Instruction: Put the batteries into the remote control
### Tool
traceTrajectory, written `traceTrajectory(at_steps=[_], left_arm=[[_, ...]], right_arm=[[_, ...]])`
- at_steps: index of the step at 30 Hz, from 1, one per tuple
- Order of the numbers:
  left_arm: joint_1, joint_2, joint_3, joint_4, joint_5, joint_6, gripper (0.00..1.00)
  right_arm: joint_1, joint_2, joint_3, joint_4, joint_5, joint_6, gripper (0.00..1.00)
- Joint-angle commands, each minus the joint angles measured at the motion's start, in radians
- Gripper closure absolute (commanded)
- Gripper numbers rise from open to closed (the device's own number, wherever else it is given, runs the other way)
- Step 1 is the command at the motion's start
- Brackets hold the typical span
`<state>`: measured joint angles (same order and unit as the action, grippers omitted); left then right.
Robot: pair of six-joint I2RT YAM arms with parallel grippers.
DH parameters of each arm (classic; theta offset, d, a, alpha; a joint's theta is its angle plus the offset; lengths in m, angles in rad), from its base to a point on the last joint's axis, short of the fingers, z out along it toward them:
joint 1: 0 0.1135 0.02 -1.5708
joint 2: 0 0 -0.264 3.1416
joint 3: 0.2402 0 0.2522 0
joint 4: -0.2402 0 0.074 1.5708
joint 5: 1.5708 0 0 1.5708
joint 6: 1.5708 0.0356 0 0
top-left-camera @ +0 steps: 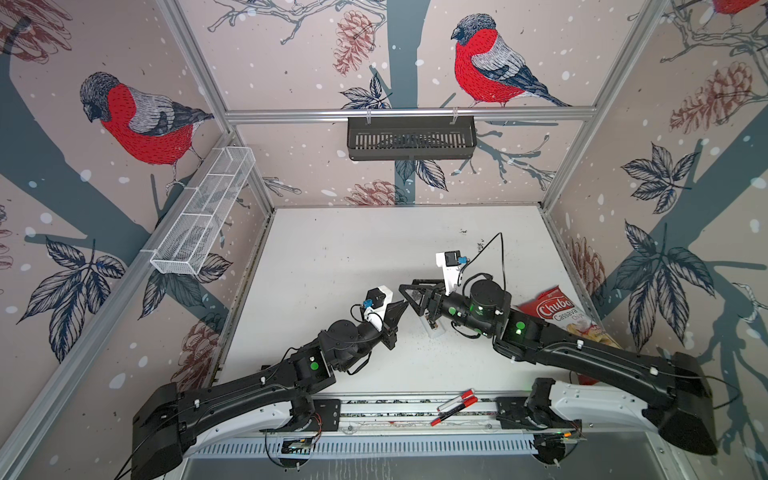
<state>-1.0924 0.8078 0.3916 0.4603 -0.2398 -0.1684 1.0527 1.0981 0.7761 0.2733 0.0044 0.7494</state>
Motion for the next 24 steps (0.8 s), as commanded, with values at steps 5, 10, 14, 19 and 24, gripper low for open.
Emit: traceTrajectory(at_steps=[5,10,14,19,24], left_arm=[[0.006,-0.003,-0.003,0.032,-0.005,-0.018,1.00],[0.015,-0.015,-0.008,0.036,0.001,-0.025,1.00],[0.017,-0.020,-0.016,0.042,-0.008,-0.030,1.00],[0.019,-0.018,-0.023,0.054,-0.012,-0.033,1.00],[0.020,-0.017,-0.026,0.063,-0.013,-0.031,1.00]], right_arm=[[0.012,0.033,0.015,-0.034,0.036,-0.024,0.41],[0.012,0.018,-0.018,-0.020,0.062,-0.016,0.42],[0.013,0.023,-0.011,-0.027,0.050,-0.013,0.45],[0.015,0.038,-0.009,-0.017,0.025,-0.007,0.50],[0.018,0.049,-0.010,0.001,0.007,0.001,0.59]])
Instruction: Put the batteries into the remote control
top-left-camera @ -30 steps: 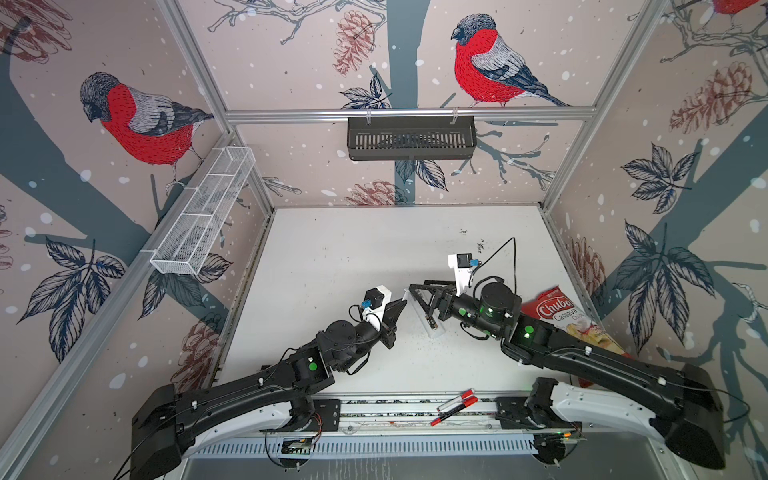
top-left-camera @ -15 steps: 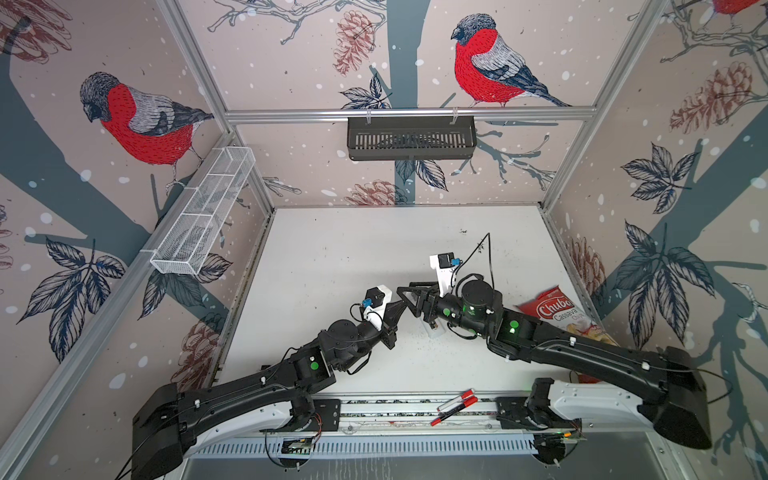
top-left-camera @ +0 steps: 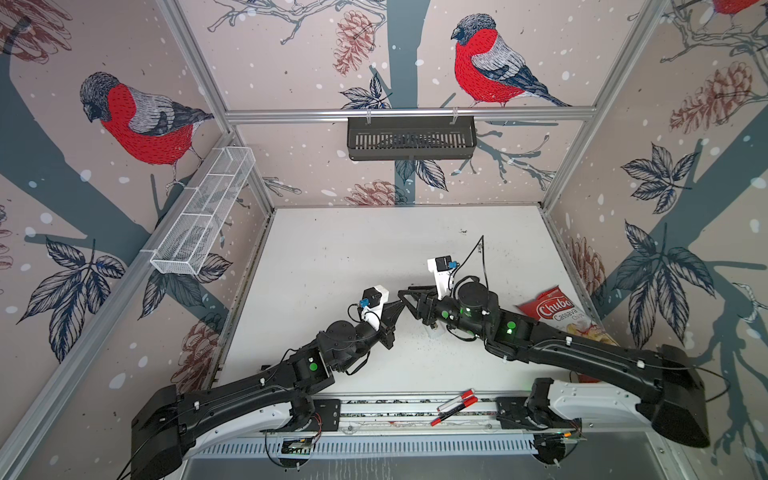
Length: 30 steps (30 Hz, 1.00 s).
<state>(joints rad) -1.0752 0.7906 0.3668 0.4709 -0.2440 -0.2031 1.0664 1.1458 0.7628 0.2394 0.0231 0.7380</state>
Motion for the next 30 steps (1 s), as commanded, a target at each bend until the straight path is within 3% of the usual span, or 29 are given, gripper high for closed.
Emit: traceTrajectory(at_steps=[1,4,10,12,14,16,19,20,24,30], left_arm=[[0.003,0.002,-0.002,0.053,-0.008,0.004,1.00],[0.004,0.002,-0.004,0.052,-0.009,0.004,1.00],[0.012,0.010,-0.008,0.058,0.002,-0.003,0.97],[0.016,0.013,-0.007,0.057,0.016,-0.008,0.76],[0.021,0.016,-0.005,0.051,0.025,-0.009,0.65],[0.029,0.018,0.000,0.030,0.032,-0.013,0.46],[0.080,0.017,-0.001,-0.002,0.088,-0.040,0.29],[0.115,0.023,0.001,-0.015,0.132,-0.064,0.02],[0.255,0.067,0.003,-0.013,0.305,-0.145,0.02],[0.354,0.210,0.057,-0.002,0.416,-0.203,0.02]], right_arm=[[0.005,0.002,0.000,0.037,-0.009,0.013,0.62],[0.007,-0.003,-0.005,0.049,-0.010,0.012,0.68],[0.007,-0.008,-0.004,0.028,0.004,-0.005,0.71],[-0.001,-0.012,0.000,0.002,0.012,-0.019,0.71],[-0.017,-0.020,0.000,-0.013,0.011,-0.032,0.71],[-0.040,-0.027,0.001,-0.033,0.011,-0.052,0.71],[-0.086,-0.029,0.012,-0.097,0.011,-0.100,0.71],[-0.106,-0.029,0.019,-0.132,0.006,-0.115,0.72],[-0.187,-0.032,0.016,-0.237,-0.023,-0.169,0.72],[-0.237,-0.005,0.000,-0.353,-0.013,-0.268,0.72]])
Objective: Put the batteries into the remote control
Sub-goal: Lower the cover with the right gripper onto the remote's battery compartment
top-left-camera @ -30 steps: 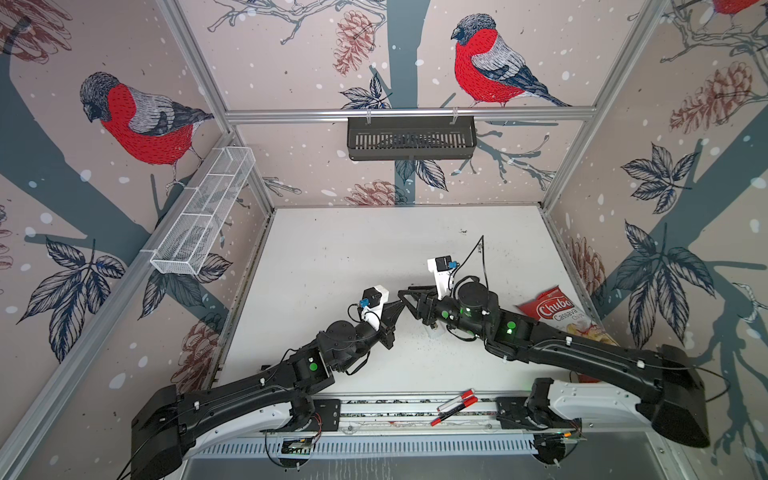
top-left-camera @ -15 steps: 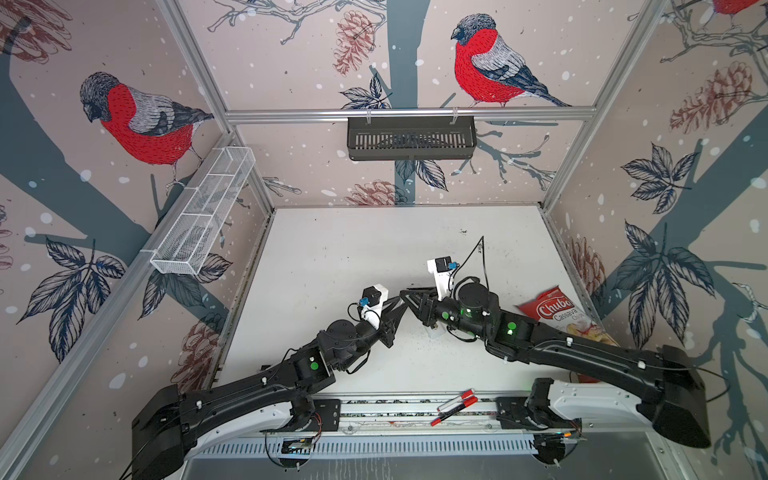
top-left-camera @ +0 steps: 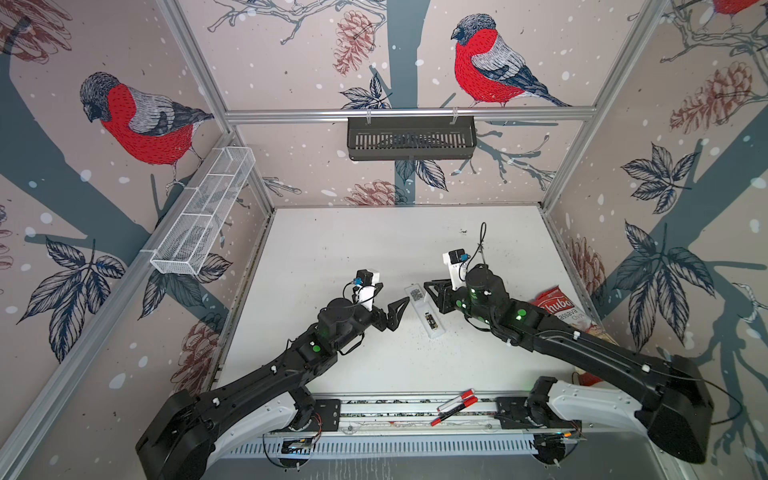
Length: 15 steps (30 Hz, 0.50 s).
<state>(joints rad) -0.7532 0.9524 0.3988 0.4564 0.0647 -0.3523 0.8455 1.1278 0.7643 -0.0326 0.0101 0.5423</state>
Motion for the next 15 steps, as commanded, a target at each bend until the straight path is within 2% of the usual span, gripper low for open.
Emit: traceTrajectory(at_steps=[1,6,15], left_arm=[[0.046,0.078,0.031,0.030,0.128,-0.065,0.02],[0.108,0.242,0.066,0.111,0.231,-0.115,0.02],[0.182,0.347,0.096,0.158,0.296,-0.146,0.02]], right_arm=[[-0.023,0.023,0.000,-0.091,-0.009,-0.087,0.72],[-0.045,0.115,0.032,-0.153,-0.066,-0.155,0.72],[-0.042,0.298,0.117,-0.256,-0.086,-0.184,0.73]])
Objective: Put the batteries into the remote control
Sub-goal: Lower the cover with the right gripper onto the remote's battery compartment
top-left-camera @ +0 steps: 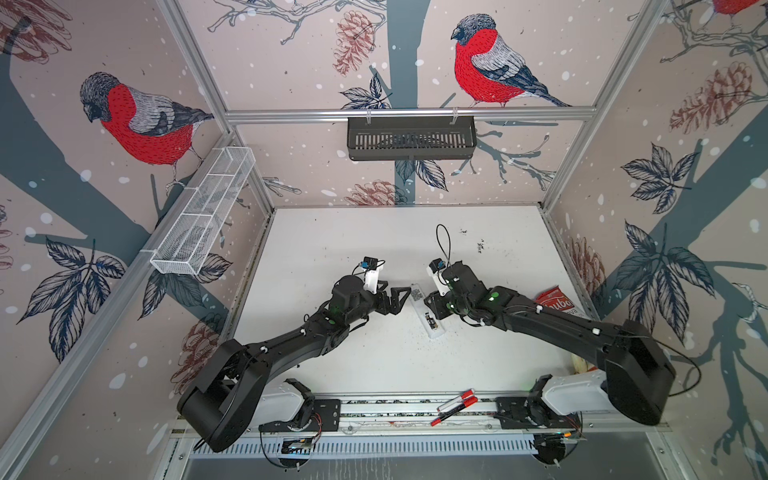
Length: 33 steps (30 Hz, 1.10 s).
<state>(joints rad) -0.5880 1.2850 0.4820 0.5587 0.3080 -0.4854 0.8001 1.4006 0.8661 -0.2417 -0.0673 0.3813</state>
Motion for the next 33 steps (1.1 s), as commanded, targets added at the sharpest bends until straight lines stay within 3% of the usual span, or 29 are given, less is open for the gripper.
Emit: traceTrajectory(at_steps=[1,11,33], left_arm=[[0.024,0.021,0.016,0.053,0.061,-0.013,0.02],[0.068,0.094,0.032,0.070,0.155,-0.036,0.02],[0.085,0.097,0.022,0.085,0.198,-0.035,0.02]], right_arm=[[0.004,0.039,0.024,-0.061,-0.003,-0.021,0.73],[0.049,0.096,0.026,-0.050,0.082,-0.021,0.74],[0.068,0.158,0.019,-0.016,0.122,-0.003,0.74]])
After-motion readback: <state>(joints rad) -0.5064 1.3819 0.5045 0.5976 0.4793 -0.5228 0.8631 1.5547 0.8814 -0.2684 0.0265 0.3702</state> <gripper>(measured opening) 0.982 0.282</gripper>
